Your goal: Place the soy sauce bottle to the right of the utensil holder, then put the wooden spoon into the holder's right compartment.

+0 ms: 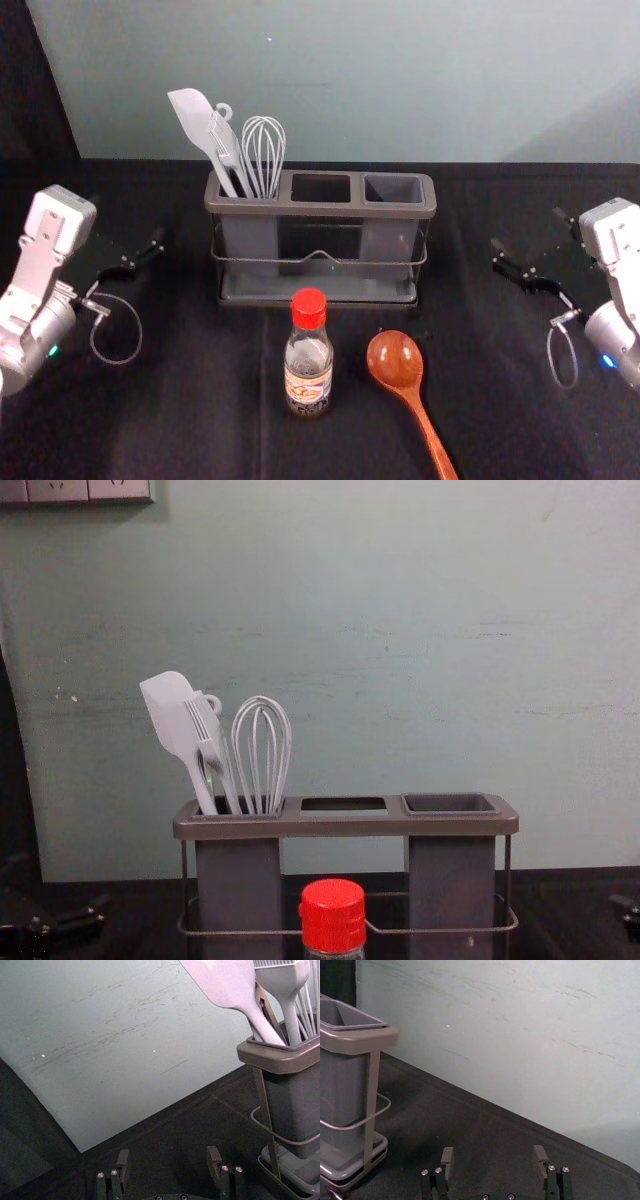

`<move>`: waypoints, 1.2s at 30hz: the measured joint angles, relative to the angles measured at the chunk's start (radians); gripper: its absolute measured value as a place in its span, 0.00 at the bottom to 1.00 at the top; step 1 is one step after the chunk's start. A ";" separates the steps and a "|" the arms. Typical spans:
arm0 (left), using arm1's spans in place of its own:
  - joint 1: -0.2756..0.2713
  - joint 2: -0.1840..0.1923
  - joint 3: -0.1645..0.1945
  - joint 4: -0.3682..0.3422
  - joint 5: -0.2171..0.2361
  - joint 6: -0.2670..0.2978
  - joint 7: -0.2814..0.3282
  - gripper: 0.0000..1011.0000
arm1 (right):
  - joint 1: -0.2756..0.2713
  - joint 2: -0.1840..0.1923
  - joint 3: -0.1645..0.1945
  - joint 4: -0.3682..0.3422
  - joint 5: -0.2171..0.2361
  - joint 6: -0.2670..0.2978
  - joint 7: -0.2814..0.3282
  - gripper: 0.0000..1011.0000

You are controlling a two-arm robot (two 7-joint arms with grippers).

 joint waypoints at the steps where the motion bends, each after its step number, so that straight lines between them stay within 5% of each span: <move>1: 0.000 0.000 0.000 0.000 0.000 0.000 0.000 0.99 | 0.000 0.000 0.000 0.000 0.000 0.000 0.000 0.99; 17: 0.000 0.000 0.000 0.000 0.000 0.000 0.000 0.99 | -0.020 0.010 0.011 -0.025 -0.013 0.011 -0.001 0.99; 25: 0.000 0.000 0.000 0.000 0.000 0.000 0.000 0.99 | -0.122 0.065 0.050 -0.160 0.002 0.066 0.020 0.99; 36: 0.000 0.000 0.000 0.000 0.000 0.000 0.000 0.99 | -0.290 0.128 0.111 -0.362 0.085 0.091 0.090 0.99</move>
